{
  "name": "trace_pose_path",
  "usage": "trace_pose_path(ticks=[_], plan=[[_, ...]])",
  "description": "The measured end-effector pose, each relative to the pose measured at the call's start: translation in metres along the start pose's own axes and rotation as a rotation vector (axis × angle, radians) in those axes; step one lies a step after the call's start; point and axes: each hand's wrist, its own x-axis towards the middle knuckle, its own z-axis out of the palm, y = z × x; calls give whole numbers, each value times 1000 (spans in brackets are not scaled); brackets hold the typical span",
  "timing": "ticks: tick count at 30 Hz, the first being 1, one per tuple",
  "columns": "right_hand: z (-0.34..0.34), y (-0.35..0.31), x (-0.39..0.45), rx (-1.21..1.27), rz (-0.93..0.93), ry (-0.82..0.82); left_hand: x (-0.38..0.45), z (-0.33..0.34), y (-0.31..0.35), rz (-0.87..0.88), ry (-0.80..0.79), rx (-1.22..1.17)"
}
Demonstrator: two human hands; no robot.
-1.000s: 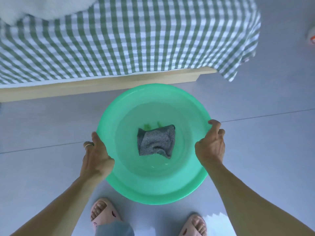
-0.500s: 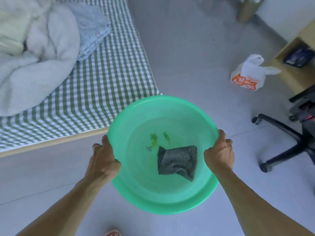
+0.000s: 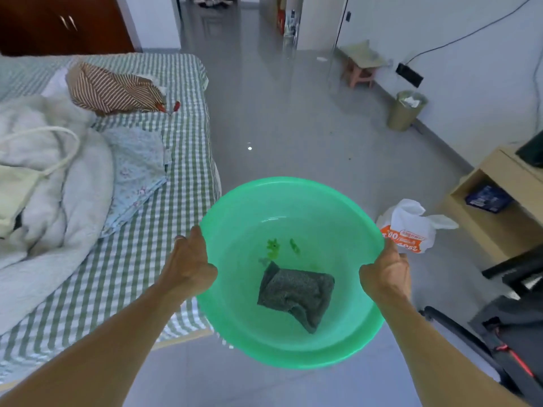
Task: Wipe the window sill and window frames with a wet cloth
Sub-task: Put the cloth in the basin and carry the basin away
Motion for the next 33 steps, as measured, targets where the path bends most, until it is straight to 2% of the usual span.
trace_pose_path(ticks=[7, 11, 16, 25, 33], plan=[[-77, -93, 171, -8, -45, -10, 127, -43, 131, -24, 47, -17], [-100, -149, 261, -5, -82, -27, 199, -74, 197, -26, 103, 33], [-131, -231, 392, 9, -147, -18, 305, -116, 286, -48, 192, -14], [-163, -416, 607, -8, -187, -4, 512, -223, 417, -32, 283, -52], [-170, -598, 772, -8, -268, 21, 716, -333, 496, -44, 404, -39]])
